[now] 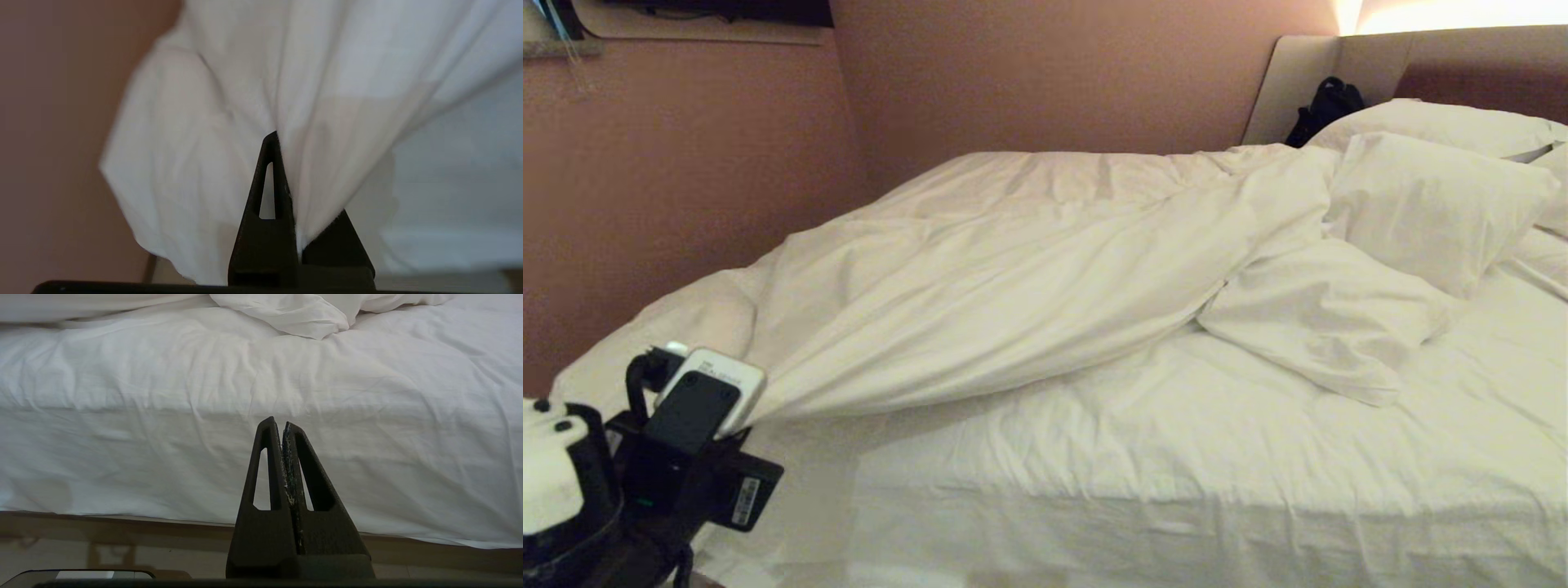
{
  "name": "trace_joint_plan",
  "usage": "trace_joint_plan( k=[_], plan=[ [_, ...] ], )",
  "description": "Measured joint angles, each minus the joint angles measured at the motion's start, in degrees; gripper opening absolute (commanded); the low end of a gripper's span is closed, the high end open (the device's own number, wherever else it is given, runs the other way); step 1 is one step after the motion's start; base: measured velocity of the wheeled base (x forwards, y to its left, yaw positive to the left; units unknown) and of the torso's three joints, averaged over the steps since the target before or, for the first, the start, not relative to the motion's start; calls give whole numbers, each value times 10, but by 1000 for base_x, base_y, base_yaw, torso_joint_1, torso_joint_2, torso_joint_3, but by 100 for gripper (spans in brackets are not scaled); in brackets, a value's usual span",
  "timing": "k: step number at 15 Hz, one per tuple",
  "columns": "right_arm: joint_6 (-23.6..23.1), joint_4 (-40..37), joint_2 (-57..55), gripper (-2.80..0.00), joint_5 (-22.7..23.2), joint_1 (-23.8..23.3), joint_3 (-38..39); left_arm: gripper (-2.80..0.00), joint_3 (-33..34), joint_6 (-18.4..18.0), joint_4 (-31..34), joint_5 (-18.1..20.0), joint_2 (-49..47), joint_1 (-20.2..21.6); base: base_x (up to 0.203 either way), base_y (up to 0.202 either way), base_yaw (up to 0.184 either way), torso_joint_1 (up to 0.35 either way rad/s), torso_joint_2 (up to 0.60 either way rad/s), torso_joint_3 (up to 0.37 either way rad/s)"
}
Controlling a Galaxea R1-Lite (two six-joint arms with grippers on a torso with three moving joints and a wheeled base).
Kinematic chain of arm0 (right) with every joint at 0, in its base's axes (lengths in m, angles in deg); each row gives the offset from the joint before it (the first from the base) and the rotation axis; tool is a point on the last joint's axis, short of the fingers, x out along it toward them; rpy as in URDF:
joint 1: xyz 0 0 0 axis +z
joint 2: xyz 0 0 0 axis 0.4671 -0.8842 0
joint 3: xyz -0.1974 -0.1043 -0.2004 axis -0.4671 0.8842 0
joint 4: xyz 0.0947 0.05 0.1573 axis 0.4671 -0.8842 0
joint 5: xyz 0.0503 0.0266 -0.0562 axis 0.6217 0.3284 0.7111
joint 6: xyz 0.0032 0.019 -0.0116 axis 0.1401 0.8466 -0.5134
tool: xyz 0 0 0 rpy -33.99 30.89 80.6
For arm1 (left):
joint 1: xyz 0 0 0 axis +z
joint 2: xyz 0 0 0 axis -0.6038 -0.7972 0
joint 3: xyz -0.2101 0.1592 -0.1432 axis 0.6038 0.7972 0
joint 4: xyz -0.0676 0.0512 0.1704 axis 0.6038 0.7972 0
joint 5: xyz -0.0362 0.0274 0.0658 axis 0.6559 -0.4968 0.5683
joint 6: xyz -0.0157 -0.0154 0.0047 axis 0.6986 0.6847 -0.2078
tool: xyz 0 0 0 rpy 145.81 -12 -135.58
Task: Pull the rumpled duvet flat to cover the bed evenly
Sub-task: Flatten the corners of the folded blanket
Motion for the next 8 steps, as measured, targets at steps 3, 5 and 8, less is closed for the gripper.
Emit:
trace_joint_plan(
  k=[3,5,8],
  plan=[
    [0,0,0,-280,0,0,0,-280,47,37,0,34,13,-1,0,0,0,0,0,0],
    [0,0,0,-280,0,0,0,-280,68,42,0,47,22,-2,0,0,0,0,0,0],
    [0,0,0,-280,0,0,0,-280,92,58,2,55,44,-2,0,0,0,0,0,0]
  ],
)
